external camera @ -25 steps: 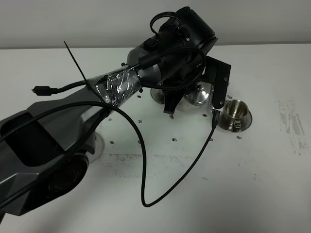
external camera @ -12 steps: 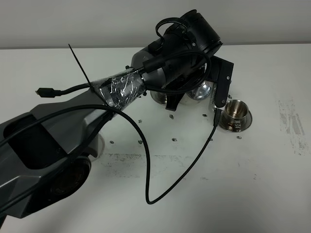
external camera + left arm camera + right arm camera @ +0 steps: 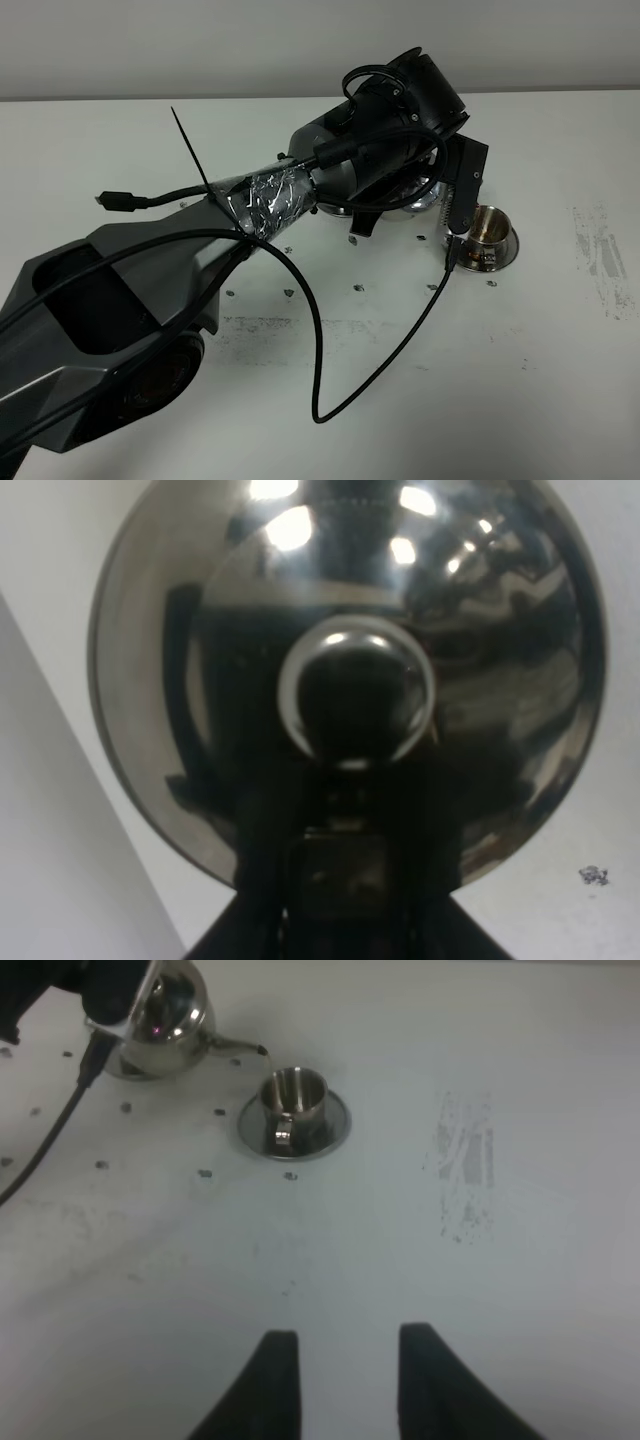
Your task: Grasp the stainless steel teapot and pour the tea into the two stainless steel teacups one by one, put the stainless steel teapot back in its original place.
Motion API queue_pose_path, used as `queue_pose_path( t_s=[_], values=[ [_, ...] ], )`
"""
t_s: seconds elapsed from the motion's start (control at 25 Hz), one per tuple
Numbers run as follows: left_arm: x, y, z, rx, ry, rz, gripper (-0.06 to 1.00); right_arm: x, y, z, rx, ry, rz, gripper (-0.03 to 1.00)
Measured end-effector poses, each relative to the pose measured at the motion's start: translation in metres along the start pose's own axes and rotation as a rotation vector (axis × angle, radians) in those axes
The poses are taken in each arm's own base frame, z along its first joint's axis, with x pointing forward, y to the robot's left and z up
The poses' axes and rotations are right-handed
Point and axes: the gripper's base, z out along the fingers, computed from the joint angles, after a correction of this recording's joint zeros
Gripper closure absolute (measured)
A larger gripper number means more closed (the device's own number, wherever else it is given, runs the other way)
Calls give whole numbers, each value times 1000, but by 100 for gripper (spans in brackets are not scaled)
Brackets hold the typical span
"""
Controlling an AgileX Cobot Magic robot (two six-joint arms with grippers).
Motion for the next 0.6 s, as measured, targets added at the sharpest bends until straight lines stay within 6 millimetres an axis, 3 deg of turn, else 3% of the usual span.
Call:
queue_pose_path(
  t_s=[0.6],
  values=[
    [-4, 3, -4, -71, 22, 8, 75, 0, 0, 0, 0, 0, 0, 74]
  ],
)
